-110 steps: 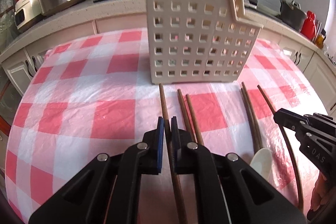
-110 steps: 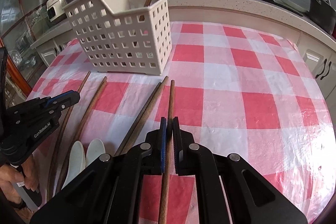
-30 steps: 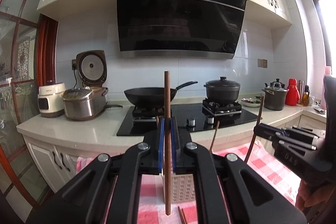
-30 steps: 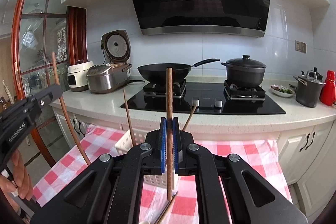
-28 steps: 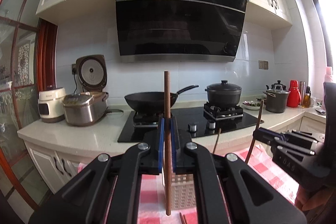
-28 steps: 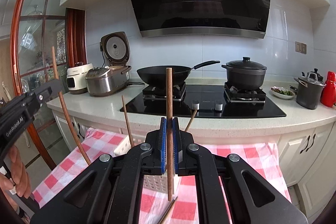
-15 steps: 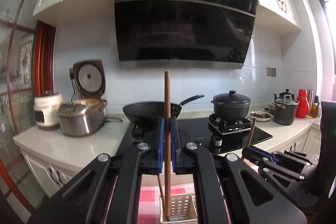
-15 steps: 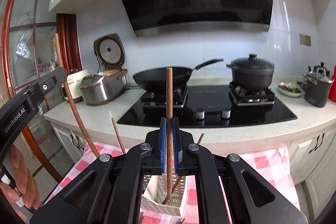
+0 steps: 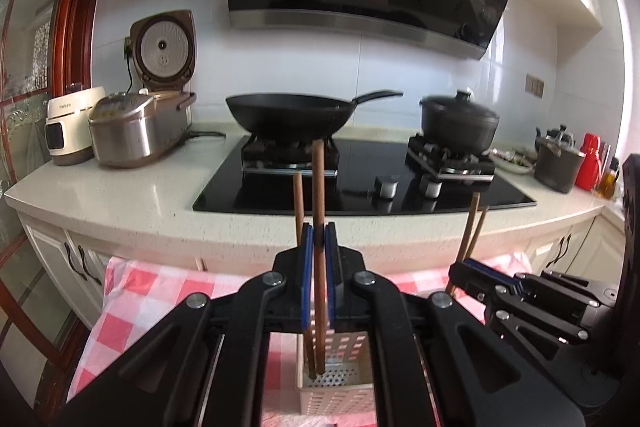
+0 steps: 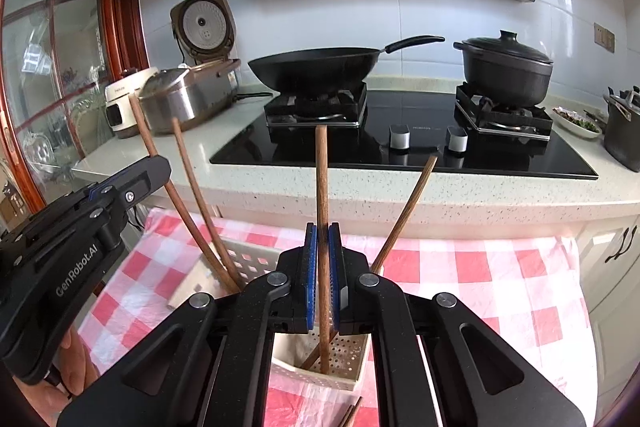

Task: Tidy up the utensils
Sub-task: 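Lower the chopsticks into the white basket with both tools, then open both tools to release the chopsticks and pull back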

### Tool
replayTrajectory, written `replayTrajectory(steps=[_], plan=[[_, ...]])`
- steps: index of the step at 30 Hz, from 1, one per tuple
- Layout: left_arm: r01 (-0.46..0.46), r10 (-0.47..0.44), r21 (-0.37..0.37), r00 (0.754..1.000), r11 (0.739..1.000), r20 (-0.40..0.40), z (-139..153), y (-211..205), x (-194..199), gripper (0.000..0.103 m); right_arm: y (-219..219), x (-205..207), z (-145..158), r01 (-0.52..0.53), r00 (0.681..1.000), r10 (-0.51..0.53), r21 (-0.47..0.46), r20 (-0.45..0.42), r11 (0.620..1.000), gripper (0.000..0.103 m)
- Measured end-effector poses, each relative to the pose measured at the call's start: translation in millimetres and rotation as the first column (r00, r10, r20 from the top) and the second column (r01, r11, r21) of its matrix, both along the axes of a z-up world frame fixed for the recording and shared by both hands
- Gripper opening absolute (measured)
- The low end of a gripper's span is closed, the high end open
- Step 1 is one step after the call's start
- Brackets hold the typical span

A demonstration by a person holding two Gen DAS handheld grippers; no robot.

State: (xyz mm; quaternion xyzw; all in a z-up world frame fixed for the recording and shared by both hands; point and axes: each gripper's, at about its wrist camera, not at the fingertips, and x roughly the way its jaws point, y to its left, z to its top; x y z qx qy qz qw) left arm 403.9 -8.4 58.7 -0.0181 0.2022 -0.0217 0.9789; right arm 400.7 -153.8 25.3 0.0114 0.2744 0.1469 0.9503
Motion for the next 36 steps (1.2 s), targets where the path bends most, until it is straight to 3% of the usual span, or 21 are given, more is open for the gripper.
replayTrajectory(steps=[5, 8, 10, 12, 15, 19, 22, 27, 36], plan=[[-0.016, 0.016, 0.009, 1.0, 1.0, -0.018, -11, 6, 1, 0.012, -7, 7, -11, 0.021, 0.999, -0.02, 0.02, -0.033, 1.0, 0.008], [-0.027, 0.027, 0.006, 1.0, 1.0, -0.003, -11, 13, -6, 0.025, -15, 3, -10, 0.03, 0.999, -0.03, 0.029, -0.028, 0.999, 0.014], [-0.039, 0.039, -0.002, 0.999, 0.999, 0.017, -9, 18, -17, 0.041, -23, -3, -9, 0.032, 0.999, -0.031, 0.046, -0.021, 0.998, 0.028], [-0.064, 0.064, -0.013, 0.997, 0.998, 0.044, -9, 25, -33, 0.053, -35, -15, -9, 0.039, 0.999, -0.038, 0.077, -0.01, 0.996, 0.034], [-0.106, 0.109, -0.043, 0.992, 0.993, 0.063, -12, 35, -56, 0.071, -52, -35, -15, 0.054, 0.999, -0.053, 0.112, -0.008, 0.992, 0.034], [-0.143, 0.147, -0.073, 0.988, 0.987, 0.054, -33, 45, -93, 0.084, -70, -62, -39, 0.084, 0.996, -0.079, 0.128, -0.043, 0.988, 0.034], [-0.162, 0.165, -0.06, 0.985, 0.985, 0.047, -54, 45, -118, 0.09, -80, -82, -63, 0.104, 0.992, -0.094, 0.137, -0.08, 0.985, 0.034], [-0.16, 0.16, 0.008, 0.987, 0.987, 0.002, -89, 38, -149, 0.09, -90, -107, -99, 0.131, 0.984, -0.111, 0.141, -0.139, 0.981, 0.034], [-0.142, 0.142, 0.008, 0.986, 0.99, -0.084, -132, 37, -178, 0.09, -84, -131, -137, 0.132, 0.972, -0.104, 0.123, -0.209, 0.984, 0.034]])
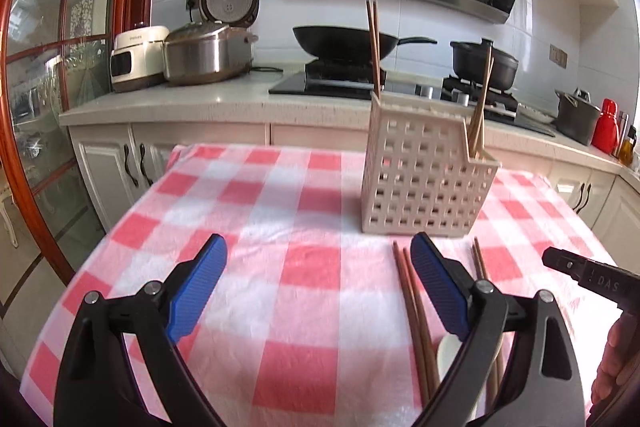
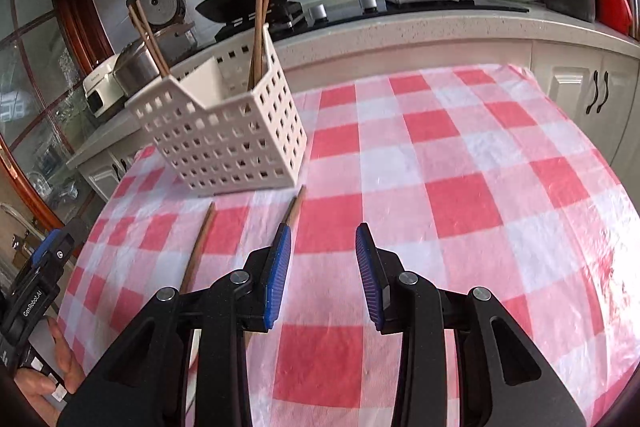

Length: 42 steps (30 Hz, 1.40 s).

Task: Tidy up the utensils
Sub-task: 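Move both tools down toward the remaining chopsticks on the cloth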

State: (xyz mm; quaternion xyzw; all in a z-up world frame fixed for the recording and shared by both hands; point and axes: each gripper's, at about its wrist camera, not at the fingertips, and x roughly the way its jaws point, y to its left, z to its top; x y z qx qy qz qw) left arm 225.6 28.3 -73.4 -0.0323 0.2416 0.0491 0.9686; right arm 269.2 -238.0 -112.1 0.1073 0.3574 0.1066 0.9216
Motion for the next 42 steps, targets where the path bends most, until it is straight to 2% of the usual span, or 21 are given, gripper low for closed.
replayTrajectory(steps=[8, 19, 27, 39, 42], plan=[[-0.007, 0.007, -0.004, 1.0, 1.0, -0.002, -10, 3, 0, 0.09, 25, 5, -17, -0.047, 0.997, 0.046, -0.029, -0.057, 0.998, 0.032], [0.005, -0.006, 0.012, 1.0, 1.0, 0.022, -15, 1, -3, 0.09, 45, 19, -30, -0.043, 0.994, 0.038, -0.051, -0.104, 0.998, 0.031], [0.018, -0.018, 0.013, 1.0, 1.0, 0.024, -15, 0, -3, 0.09, 54, 27, -32, -0.017, 0.992, 0.001, -0.127, -0.126, 0.992, 0.024], [0.017, -0.017, 0.005, 1.0, 1.0, 0.026, -16, 2, -4, 0.09, 63, 43, -31, -0.034, 0.989, 0.005, -0.197, -0.149, 0.98, 0.024], [0.017, -0.017, 0.001, 1.0, 1.0, 0.023, -17, 2, -3, 0.09, 66, 45, -31, -0.067, 0.988, 0.033, -0.226, -0.15, 0.972, 0.022]])
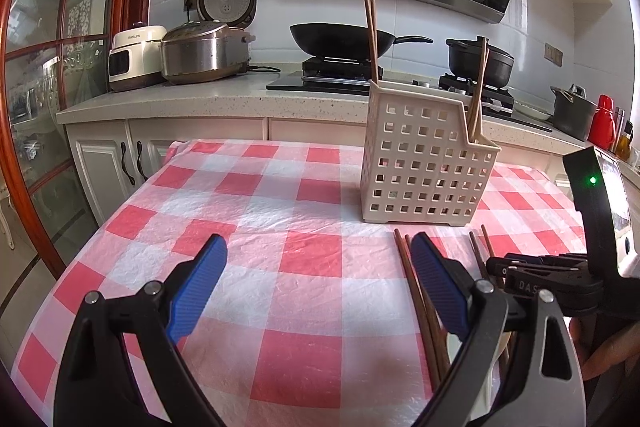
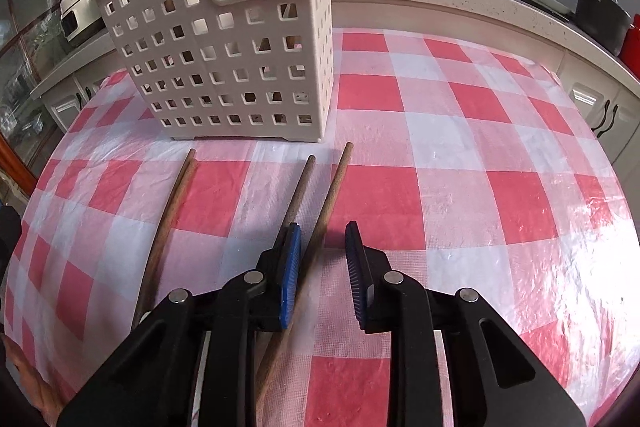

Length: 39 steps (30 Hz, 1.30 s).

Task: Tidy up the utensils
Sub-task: 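Move both tools down toward the remaining chopsticks on the cloth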

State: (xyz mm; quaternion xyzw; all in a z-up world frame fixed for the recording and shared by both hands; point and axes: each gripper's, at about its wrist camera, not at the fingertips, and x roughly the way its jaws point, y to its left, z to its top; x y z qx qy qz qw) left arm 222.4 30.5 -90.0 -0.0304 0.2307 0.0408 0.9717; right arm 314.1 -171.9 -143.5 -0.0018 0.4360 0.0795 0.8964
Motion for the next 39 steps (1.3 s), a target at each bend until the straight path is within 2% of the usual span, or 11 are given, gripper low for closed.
replayTrajectory(steps=[3, 4, 11, 16, 21, 23, 27, 33, 39], plan=[[-0.001, 0.001, -0.005, 1.0, 1.0, -0.004, 0, 1, 1, 0.09, -10, -1, 0, -0.039, 0.999, 0.039, 0.021, -0.014, 0.999, 0.011], [0.0, 0.0, -0.005, 1.0, 1.0, -0.009, -1, 1, 2, 0.09, -14, -2, 0, -0.052, 0.998, 0.053, 0.035, -0.021, 0.998, 0.011], [0.006, -0.006, 0.014, 1.0, 1.0, -0.025, -2, -4, 5, 0.09, -17, -16, 2, -0.158, 0.987, 0.157, -0.034, -0.022, 0.987, 0.01], [0.019, -0.018, 0.021, 0.999, 1.0, -0.04, -4, -8, 8, 0.09, -13, -17, 2, -0.163, 0.987, 0.163, -0.055, -0.017, 0.985, 0.011], [0.076, -0.075, -0.002, 0.99, 0.997, -0.119, -8, -16, 23, 0.09, -14, -19, 0, -0.154, 0.988, 0.154, -0.049, 0.004, 0.987, 0.011], [0.098, -0.098, -0.005, 0.983, 0.995, -0.152, -11, -21, 29, 0.081, -15, -20, 0, -0.148, 0.989, 0.149, -0.033, 0.009, 0.988, 0.011], [0.135, -0.129, 0.009, 0.963, 0.991, -0.237, -20, -35, 48, 0.056, -16, -23, 0, -0.152, 0.988, 0.153, -0.026, 0.019, 0.988, 0.011], [0.167, -0.161, -0.006, 0.935, 0.986, -0.316, -37, -49, 68, 0.054, -21, -25, -1, -0.155, 0.988, 0.155, 0.008, 0.025, 0.988, 0.011], [0.156, -0.151, -0.018, 0.915, 0.988, -0.375, -49, -48, 81, 0.048, -23, -26, -1, -0.16, 0.987, 0.16, 0.022, 0.027, 0.987, 0.011]])
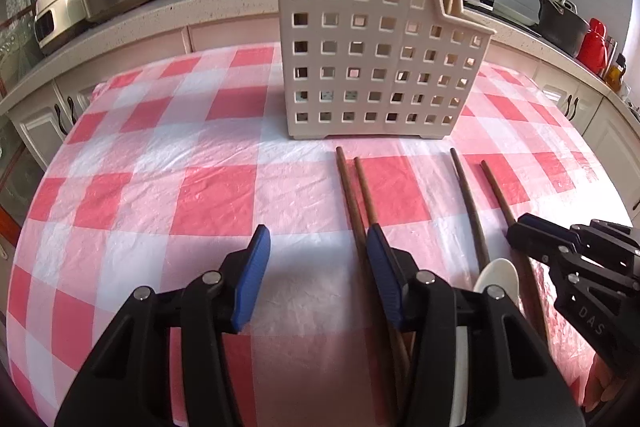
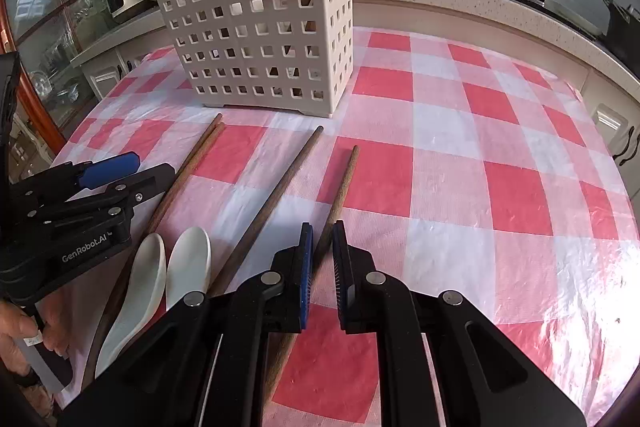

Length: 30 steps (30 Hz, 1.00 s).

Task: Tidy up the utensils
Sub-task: 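Move both tools down toward the remaining chopsticks on the cloth, then close the right tool on a chopstick while the left tool grasps another chopstick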

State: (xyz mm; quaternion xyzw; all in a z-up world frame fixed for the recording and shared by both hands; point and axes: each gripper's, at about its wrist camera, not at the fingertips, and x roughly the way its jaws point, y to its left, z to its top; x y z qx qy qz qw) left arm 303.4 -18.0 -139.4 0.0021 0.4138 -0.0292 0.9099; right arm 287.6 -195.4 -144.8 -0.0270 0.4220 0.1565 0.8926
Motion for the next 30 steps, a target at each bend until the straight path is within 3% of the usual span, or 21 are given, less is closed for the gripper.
replayTrajectory(steps=[9, 13, 17, 21, 24, 30], plan=[[0.025, -0.024, 0.025, 0.999, 0.999, -0.031, -4, -4, 13, 0.044, -1, 0, 0, -0.001, 1.0, 0.001, 0.007, -0.001, 1.0, 0.011], [0.028, -0.028, 0.03, 0.999, 0.999, -0.027, -4, -4, 15, 0.026, -2, 1, 0, 0.005, 1.0, -0.005, 0.014, -0.01, 1.0, 0.011], [0.045, -0.044, 0.036, 0.999, 0.998, -0.027, -4, -6, 16, 0.021, 0, 2, 1, 0.003, 1.0, -0.002, 0.002, -0.015, 1.0, 0.011], [0.074, -0.072, 0.053, 0.997, 0.996, -0.026, -4, -13, 16, 0.009, 3, 4, 1, -0.003, 1.0, 0.003, -0.021, -0.017, 1.0, 0.011], [0.077, -0.076, 0.046, 0.997, 0.996, -0.025, -4, -13, 16, 0.008, 3, 4, 1, -0.001, 1.0, 0.0, -0.021, -0.018, 1.0, 0.008], [0.061, -0.061, -0.003, 0.998, 0.998, 0.008, 3, -3, 8, 0.007, -7, 0, 6, 0.01, 1.0, -0.011, 0.07, 0.01, 0.998, 0.006]])
